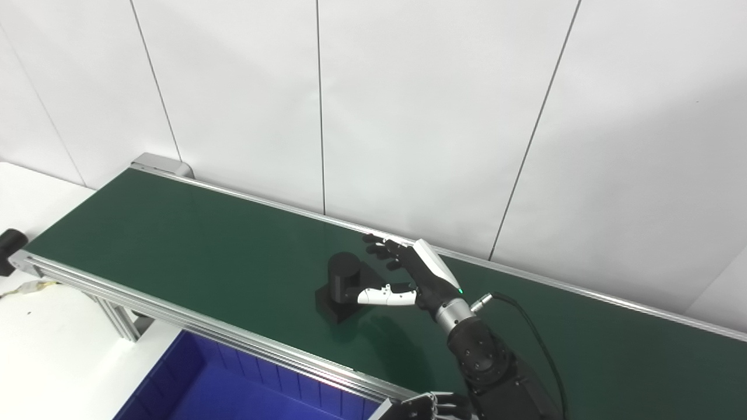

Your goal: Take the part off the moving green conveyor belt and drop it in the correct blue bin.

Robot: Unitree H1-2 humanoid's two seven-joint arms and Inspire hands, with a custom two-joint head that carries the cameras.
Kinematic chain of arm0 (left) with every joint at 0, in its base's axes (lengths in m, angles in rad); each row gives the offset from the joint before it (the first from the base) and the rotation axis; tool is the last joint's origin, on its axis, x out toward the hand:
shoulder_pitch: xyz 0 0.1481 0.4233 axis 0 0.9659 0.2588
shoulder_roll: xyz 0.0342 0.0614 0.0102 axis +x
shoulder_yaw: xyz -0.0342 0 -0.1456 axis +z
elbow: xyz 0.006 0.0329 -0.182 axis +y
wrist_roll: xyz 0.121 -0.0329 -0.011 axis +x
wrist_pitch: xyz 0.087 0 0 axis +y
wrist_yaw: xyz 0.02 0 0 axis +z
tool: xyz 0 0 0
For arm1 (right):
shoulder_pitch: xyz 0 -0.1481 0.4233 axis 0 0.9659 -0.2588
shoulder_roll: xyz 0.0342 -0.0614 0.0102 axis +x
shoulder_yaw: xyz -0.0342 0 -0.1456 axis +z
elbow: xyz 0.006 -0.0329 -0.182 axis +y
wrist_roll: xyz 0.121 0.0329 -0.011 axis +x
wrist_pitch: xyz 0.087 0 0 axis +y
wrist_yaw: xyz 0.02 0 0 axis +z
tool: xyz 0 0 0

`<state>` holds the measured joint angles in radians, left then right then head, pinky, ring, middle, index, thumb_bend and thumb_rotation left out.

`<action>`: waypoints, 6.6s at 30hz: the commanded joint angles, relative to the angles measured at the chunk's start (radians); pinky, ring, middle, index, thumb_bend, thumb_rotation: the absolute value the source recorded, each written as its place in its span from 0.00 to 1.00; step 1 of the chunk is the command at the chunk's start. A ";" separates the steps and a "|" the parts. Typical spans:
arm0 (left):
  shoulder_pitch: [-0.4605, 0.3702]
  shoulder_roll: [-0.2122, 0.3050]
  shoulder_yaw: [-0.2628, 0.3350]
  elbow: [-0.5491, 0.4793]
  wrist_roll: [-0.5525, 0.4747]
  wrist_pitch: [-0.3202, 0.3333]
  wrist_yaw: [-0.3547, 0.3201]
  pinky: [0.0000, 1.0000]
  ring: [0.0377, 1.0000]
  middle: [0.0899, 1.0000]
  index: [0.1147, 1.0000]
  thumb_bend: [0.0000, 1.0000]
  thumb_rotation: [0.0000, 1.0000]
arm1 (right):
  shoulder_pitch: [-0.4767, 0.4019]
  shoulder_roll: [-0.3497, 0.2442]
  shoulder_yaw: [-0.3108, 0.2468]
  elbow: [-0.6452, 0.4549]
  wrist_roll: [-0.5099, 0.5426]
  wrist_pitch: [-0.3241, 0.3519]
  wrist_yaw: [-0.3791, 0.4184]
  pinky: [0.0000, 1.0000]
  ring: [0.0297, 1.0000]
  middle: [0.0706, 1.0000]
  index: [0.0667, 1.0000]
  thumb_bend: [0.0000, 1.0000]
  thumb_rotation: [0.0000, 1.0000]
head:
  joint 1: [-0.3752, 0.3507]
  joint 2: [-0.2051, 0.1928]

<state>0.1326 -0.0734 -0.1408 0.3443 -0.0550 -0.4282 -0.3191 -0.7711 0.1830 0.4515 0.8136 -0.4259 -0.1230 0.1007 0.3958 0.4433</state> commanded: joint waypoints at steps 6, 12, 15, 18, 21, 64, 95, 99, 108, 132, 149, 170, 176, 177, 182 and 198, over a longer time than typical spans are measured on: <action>-0.011 -0.012 -0.012 -0.021 0.008 -0.041 0.017 0.62 0.66 0.70 0.73 1.00 0.13 | -0.066 0.051 0.008 0.097 -0.013 -0.104 -0.062 0.74 0.81 0.81 0.84 0.83 0.45 | 0.002 0.002; -0.006 -0.013 -0.012 -0.026 -0.004 -0.042 0.009 0.63 0.67 0.72 0.73 0.99 0.11 | -0.084 0.064 0.001 0.190 -0.013 -0.133 -0.104 0.76 0.81 0.80 0.83 0.82 0.43 | -0.002 0.003; -0.003 -0.011 -0.013 -0.031 0.003 -0.042 0.014 0.63 0.67 0.71 0.73 0.99 0.12 | -0.091 0.066 -0.007 0.217 -0.006 -0.136 -0.111 0.77 0.82 0.80 0.83 0.81 0.42 | -0.004 0.004; 0.000 -0.008 -0.015 -0.038 0.011 -0.042 0.018 0.63 0.67 0.71 0.73 0.99 0.13 | -0.097 0.066 -0.019 0.240 0.002 -0.140 -0.114 0.78 0.82 0.80 0.84 0.80 0.42 | -0.006 0.006; 0.001 -0.006 -0.016 -0.041 0.015 -0.042 0.019 0.63 0.67 0.71 0.74 0.99 0.14 | -0.102 0.063 -0.026 0.256 0.007 -0.146 -0.124 0.77 0.82 0.80 0.84 0.79 0.43 | -0.007 0.006; 0.025 0.032 -0.015 -0.071 -0.065 -0.040 -0.021 0.67 0.71 0.75 0.75 0.96 0.17 | 0.066 0.004 -0.120 -0.093 0.044 -0.249 -0.318 0.47 0.44 0.46 0.45 0.52 0.00 | -0.094 0.035; 0.068 0.162 0.021 -0.200 -0.233 0.007 -0.087 0.76 0.77 0.78 0.81 0.89 0.24 | 0.533 -0.072 -0.201 -1.262 0.041 0.195 -0.101 0.37 0.40 0.47 0.46 0.52 0.00 | -0.572 0.266; 0.062 0.186 0.031 -0.210 -0.273 0.019 -0.104 0.76 0.76 0.78 0.80 0.89 0.24 | 0.609 -0.072 -0.230 -1.358 0.016 0.232 -0.103 0.38 0.41 0.47 0.46 0.52 0.00 | -0.623 0.298; 0.059 0.224 0.053 -0.255 -0.323 0.062 -0.124 0.74 0.75 0.77 0.79 0.91 0.25 | 0.807 -0.081 -0.307 -1.485 0.003 0.256 -0.120 0.38 0.41 0.47 0.46 0.52 0.00 | -0.679 0.354; 0.082 0.251 0.091 -0.384 -0.340 0.194 -0.121 0.74 0.75 0.76 0.78 0.90 0.23 | 1.206 -0.062 -0.386 -1.273 0.037 0.071 -0.330 0.37 0.39 0.45 0.49 0.52 0.00 | -0.726 0.430; 0.088 0.248 0.098 -0.413 -0.333 0.221 -0.117 0.73 0.74 0.76 0.78 0.91 0.24 | 1.170 -0.085 -0.465 -0.932 0.102 -0.012 -0.414 0.41 0.42 0.46 0.45 0.52 0.00 | -0.722 0.443; 0.085 0.240 0.094 -0.404 -0.326 0.219 -0.119 0.73 0.75 0.76 0.78 0.92 0.25 | 1.158 -0.157 -0.419 -0.911 0.132 0.057 -0.302 0.79 0.85 0.88 0.92 0.84 0.30 | -0.714 0.436; 0.089 0.237 0.094 -0.411 -0.326 0.224 -0.115 0.73 0.75 0.76 0.78 0.92 0.25 | 1.163 -0.177 -0.397 -0.956 0.121 0.133 -0.248 0.97 1.00 1.00 1.00 1.00 0.49 | -0.711 0.436; 0.090 0.237 0.094 -0.413 -0.327 0.226 -0.115 0.73 0.75 0.76 0.78 0.92 0.24 | 1.164 -0.178 -0.395 -0.962 0.119 0.140 -0.245 0.97 1.00 1.00 1.00 1.00 0.50 | -0.711 0.433; 0.091 0.235 0.093 -0.414 -0.327 0.227 -0.115 0.73 0.74 0.76 0.78 0.92 0.24 | 1.169 -0.175 -0.393 -0.989 0.127 0.135 -0.239 0.97 1.00 1.00 1.00 1.00 0.53 | -0.707 0.430; 0.090 0.212 0.076 -0.355 -0.309 0.160 -0.128 0.73 0.74 0.76 0.78 0.93 0.25 | 1.115 -0.122 -0.160 -1.274 0.138 0.101 -0.123 0.80 0.83 0.84 0.88 0.71 0.59 | -0.575 0.373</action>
<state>0.2266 0.1471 -0.0625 -0.0004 -0.3614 -0.2209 -0.4353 0.3646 0.0459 0.2730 -0.4279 -0.2799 0.0067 -0.0404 -0.1949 0.8207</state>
